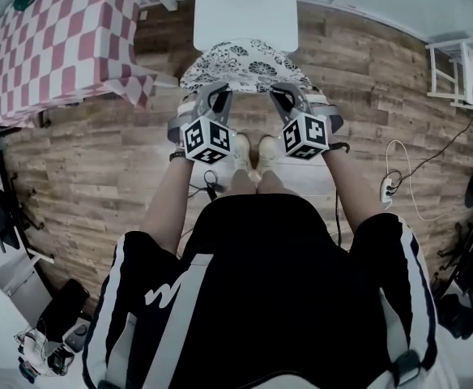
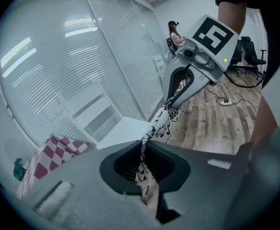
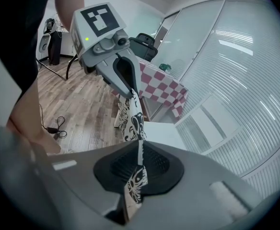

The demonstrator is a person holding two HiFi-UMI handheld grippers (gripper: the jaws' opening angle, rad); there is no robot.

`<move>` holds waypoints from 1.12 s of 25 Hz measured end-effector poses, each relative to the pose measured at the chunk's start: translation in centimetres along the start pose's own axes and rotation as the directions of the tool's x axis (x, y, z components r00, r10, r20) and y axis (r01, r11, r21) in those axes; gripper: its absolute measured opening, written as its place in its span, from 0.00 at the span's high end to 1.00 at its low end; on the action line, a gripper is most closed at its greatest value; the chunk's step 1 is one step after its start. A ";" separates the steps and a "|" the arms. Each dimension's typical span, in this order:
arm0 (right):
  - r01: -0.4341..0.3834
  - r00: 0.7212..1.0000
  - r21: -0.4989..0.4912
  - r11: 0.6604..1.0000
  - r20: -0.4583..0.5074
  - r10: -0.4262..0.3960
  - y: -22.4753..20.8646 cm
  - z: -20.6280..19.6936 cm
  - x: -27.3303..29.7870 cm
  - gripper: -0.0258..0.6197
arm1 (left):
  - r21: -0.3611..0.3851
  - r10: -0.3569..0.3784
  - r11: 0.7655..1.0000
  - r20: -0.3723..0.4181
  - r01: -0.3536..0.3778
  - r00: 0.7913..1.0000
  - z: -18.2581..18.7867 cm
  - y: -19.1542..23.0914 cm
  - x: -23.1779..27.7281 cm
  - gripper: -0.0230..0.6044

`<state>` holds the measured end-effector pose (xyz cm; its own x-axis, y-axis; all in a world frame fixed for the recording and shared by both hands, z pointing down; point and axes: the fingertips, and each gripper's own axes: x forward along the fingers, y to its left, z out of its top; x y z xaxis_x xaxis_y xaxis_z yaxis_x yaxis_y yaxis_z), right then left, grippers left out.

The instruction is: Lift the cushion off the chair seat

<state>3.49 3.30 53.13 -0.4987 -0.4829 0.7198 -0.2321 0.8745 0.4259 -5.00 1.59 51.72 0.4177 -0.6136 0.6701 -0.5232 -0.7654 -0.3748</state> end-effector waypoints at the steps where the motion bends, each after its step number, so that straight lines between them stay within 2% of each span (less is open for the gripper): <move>1: 0.000 1.000 -0.002 1.000 0.002 0.000 -0.1 0.1 -0.1 0.95 | 0.004 0.002 1.000 0.003 -0.002 1.000 0.2 0.1 -0.2 0.93; 13: 0.050 0.998 -0.035 0.998 0.044 -0.048 -3.1 2.2 -2.4 0.95 | 0.015 0.049 0.999 0.033 -0.049 0.998 2.8 2.4 -2.0 0.93; 28: 0.120 0.988 -0.091 0.989 0.109 -0.109 -6.8 4.4 -4.4 0.95 | 0.043 0.150 0.987 0.091 -0.155 0.984 6.7 6.0 -4.6 0.93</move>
<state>3.59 -0.35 44.62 -0.5581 -0.5680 0.6050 -0.2132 0.8027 0.5569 -5.08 -1.46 42.07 0.4006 -0.7368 0.5447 -0.5488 -0.6690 -0.5013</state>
